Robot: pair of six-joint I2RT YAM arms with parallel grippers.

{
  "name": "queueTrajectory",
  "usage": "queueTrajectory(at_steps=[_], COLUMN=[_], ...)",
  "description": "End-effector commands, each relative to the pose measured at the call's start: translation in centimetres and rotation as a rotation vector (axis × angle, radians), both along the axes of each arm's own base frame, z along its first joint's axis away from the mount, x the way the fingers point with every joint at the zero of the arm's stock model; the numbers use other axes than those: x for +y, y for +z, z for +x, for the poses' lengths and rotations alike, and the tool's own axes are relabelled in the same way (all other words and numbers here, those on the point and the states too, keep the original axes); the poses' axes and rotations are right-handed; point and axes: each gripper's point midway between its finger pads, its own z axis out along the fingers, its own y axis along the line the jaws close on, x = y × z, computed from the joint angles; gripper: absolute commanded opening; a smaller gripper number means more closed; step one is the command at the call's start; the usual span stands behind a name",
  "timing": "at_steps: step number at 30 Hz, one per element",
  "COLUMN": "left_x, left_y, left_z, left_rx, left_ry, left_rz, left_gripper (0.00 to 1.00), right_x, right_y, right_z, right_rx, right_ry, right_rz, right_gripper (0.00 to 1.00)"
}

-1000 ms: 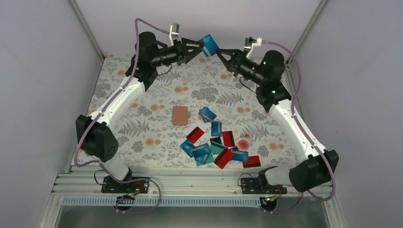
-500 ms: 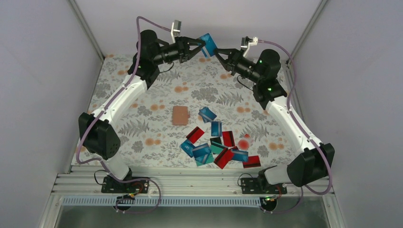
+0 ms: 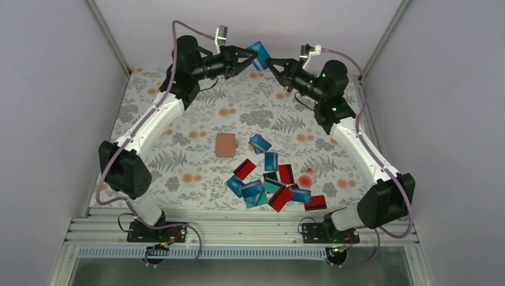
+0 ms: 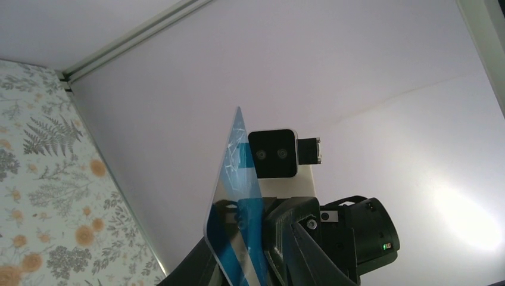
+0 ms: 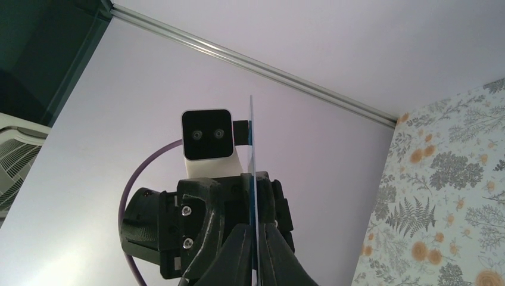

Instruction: Put the credit cards into the card holder

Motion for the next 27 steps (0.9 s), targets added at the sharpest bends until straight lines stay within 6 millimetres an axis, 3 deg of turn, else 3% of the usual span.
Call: queueTrajectory(at_steps=[1, 5, 8, 11, 12, 14, 17, 18, 22, 27], left_x=[0.0, 0.2, 0.2, 0.5, 0.7, 1.5, 4.0, 4.8, 8.3, 11.2], left_y=[0.3, 0.5, 0.5, 0.1, -0.4, -1.2, -3.9, -4.9, -10.2, -18.8], left_z=[0.2, 0.2, 0.3, 0.5, 0.7, 1.3, 2.7, 3.0, 3.1, 2.1], left_rx=[-0.019, -0.026, -0.027, -0.022, -0.010, -0.007, 0.033, 0.033, 0.073, 0.197], left_ry=[0.010, 0.028, 0.035, 0.064, 0.078, 0.112, 0.202, 0.224, 0.286, 0.289], left_rz=[0.012, 0.013, 0.014, 0.043, 0.067, 0.129, 0.311, 0.369, 0.614, 0.872], left_gripper=[0.22, 0.18, 0.04, 0.02, 0.02, 0.02, 0.02, 0.02, 0.02, 0.02], right_x=[-0.1, 0.0, 0.0, 0.2, 0.3, 0.5, 0.0, -0.1, 0.5, 2.9], right_y=[2.1, 1.8, 1.6, 1.1, 1.1, 0.0, -3.9, -5.6, -14.1, -23.0], right_z=[0.1, 0.4, 0.5, 0.7, 0.7, 1.3, 2.8, 3.3, 4.0, 1.4], right_rx=[-0.056, -0.047, -0.043, -0.034, -0.042, -0.037, 0.018, 0.047, 0.191, 0.300], right_ry=[-0.008, -0.011, -0.009, -0.002, 0.003, 0.007, -0.005, 0.003, 0.093, 0.230], right_rz=[0.035, 0.030, 0.029, 0.004, -0.020, -0.115, -0.340, -0.412, -0.642, -0.881], right_gripper=[0.04, 0.04, 0.04, 0.04, 0.10, 0.32, 0.56, 0.60, 0.68, 0.76])
